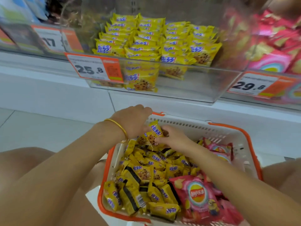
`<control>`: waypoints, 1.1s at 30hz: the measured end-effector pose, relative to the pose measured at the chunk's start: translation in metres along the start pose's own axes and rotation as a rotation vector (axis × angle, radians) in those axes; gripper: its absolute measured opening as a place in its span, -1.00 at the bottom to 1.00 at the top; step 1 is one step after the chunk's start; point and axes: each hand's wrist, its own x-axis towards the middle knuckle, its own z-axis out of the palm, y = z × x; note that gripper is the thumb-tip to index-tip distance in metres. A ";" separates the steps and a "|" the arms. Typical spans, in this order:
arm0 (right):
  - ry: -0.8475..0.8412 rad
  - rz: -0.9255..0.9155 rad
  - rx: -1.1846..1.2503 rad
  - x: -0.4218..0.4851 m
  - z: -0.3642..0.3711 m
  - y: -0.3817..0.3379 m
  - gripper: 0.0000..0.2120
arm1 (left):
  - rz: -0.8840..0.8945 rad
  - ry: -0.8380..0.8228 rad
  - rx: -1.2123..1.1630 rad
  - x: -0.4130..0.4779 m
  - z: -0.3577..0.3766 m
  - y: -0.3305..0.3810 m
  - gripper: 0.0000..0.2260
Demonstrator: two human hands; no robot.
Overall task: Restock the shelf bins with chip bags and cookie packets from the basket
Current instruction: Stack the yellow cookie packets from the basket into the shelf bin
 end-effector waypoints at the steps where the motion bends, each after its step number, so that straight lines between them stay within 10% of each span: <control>1: -0.015 -0.016 0.099 -0.017 -0.014 -0.005 -0.71 | 0.012 0.005 -0.095 0.000 0.001 0.006 -0.51; 10: 0.076 -0.299 0.160 -0.129 -0.119 -0.108 -0.88 | 0.206 0.573 -0.558 -0.038 -0.061 0.058 -0.68; 14: 0.558 -0.472 -0.217 -0.123 -0.159 -0.160 -0.83 | 0.105 0.943 -0.312 -0.039 -0.092 0.044 -0.57; 17: 0.734 -0.400 -0.558 -0.088 -0.175 -0.183 -0.65 | 0.012 0.840 -0.051 -0.029 -0.085 0.024 -0.49; 22: 0.473 -0.155 -0.982 -0.031 -0.163 -0.182 -0.57 | -0.016 0.723 0.158 -0.024 -0.059 0.010 -0.52; 33: 0.270 -0.263 -1.035 0.008 -0.152 -0.170 -0.79 | -0.022 0.680 0.247 -0.023 -0.062 0.009 -0.50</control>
